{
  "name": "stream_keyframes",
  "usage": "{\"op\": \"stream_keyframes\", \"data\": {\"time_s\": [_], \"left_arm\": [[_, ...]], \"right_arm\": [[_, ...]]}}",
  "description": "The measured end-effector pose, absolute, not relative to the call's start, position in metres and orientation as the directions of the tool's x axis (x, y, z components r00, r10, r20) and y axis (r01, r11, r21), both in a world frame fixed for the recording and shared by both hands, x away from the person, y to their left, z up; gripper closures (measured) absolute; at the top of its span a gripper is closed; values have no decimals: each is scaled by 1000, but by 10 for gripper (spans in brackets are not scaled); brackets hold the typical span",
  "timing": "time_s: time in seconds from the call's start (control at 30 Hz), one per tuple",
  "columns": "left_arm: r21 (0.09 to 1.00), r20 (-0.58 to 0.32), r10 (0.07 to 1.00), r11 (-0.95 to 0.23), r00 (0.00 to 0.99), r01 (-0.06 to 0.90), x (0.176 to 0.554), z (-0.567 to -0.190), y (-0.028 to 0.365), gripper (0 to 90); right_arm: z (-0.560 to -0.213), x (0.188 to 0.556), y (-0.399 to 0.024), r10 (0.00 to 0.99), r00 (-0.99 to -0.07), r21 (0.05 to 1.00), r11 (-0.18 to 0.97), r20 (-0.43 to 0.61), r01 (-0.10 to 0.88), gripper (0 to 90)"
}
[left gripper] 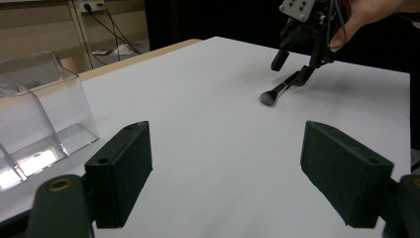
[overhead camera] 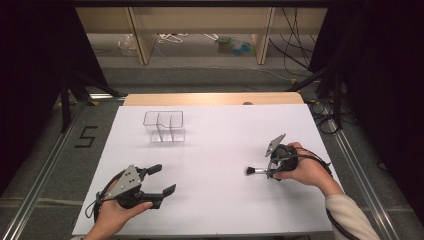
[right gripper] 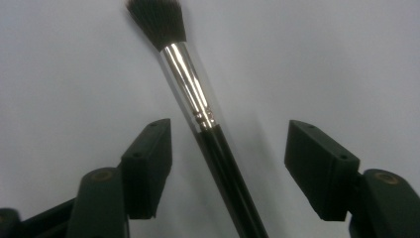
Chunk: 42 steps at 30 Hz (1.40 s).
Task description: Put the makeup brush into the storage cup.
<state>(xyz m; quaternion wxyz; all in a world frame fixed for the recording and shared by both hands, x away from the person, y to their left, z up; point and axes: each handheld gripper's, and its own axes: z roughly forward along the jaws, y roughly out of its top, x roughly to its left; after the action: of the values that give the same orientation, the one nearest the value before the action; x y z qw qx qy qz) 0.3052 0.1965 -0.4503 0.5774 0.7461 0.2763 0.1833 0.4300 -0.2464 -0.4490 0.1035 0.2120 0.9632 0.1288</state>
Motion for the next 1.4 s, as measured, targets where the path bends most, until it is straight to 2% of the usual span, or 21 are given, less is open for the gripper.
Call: {"op": "stream_keyframes", "data": {"time_s": [0.1, 0.27, 0.43, 0.47, 0.7, 0.73, 0.9, 1.4], "left_arm": [[963, -48, 624, -179, 780, 202, 305, -450, 196, 200], [963, -49, 621, -178, 782, 202, 305, -450, 196, 200], [963, -56, 622, -174, 781, 208, 304, -450, 195, 200], [962, -54, 622, -176, 781, 207, 304, -450, 196, 200], [962, -56, 622, -175, 781, 208, 305, -451, 195, 200], [962, -55, 621, -176, 782, 207, 304, -450, 195, 200], [962, -54, 621, -177, 782, 207, 304, -450, 196, 200], [962, -54, 621, -179, 782, 208, 304, -450, 196, 201]], "right_arm": [[-449, 434, -242, 414, -902, 235, 895, -126, 378, 398], [-452, 438, -237, 405, -909, 202, 902, -96, 381, 419], [-452, 440, -236, 411, -910, 195, 899, -63, 392, 504], [-452, 442, -235, 419, -908, 188, 894, -31, 406, 557], [-452, 443, -228, 405, -914, 145, 906, -23, 398, 628], [-451, 443, -224, 395, -919, 122, 913, -17, 390, 690], [-451, 440, -218, 353, -935, 91, 932, -19, 350, 781], [-450, 438, -219, 338, -941, 110, 936, -25, 334, 793]]}}
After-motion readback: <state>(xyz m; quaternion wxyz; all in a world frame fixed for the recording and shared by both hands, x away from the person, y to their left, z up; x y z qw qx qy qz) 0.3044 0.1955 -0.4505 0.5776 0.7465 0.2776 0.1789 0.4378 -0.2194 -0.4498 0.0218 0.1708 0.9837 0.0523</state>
